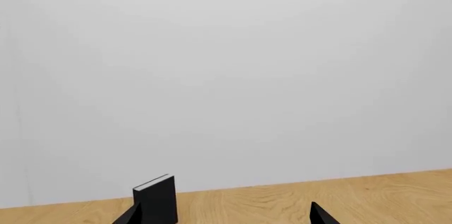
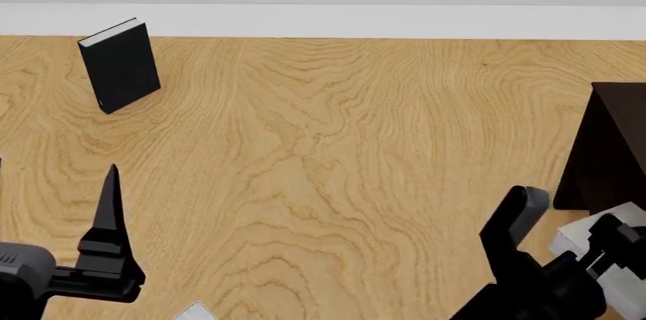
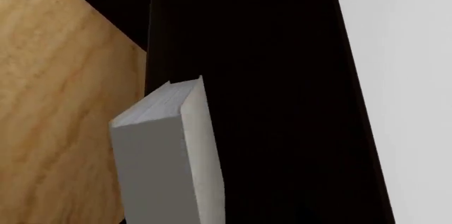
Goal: Pick up the book on the right and place it on the cabinet shelf.
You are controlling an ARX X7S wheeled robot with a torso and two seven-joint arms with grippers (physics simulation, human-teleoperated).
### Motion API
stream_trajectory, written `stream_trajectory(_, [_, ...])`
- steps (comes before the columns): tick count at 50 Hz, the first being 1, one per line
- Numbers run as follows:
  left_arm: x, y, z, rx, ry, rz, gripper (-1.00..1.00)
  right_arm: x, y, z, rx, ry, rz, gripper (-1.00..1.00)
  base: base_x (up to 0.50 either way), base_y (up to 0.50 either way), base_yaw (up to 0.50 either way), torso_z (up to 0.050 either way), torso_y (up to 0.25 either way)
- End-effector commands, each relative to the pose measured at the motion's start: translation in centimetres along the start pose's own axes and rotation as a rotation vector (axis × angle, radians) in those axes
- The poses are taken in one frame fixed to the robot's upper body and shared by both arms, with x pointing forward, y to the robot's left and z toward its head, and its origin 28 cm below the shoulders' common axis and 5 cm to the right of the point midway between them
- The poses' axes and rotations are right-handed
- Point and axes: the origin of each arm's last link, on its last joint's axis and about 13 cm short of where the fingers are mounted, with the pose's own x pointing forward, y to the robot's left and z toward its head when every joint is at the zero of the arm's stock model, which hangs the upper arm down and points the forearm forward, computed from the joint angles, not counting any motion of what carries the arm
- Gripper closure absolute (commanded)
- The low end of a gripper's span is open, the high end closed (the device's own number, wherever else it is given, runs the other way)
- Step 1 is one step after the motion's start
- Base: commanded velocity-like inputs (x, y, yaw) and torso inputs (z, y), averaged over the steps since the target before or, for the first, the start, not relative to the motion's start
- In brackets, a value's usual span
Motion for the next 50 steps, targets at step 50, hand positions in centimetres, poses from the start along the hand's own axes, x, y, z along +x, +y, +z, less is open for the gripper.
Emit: stream_trajectory(50, [-0.3,-0.1,0.5,0.002,-0.012,0.001,-1.0,-1.0,1.8,0.9,-0.06,-0.211,0.104,-1.0,0.0,0.0,0.0,0.0,0.0])
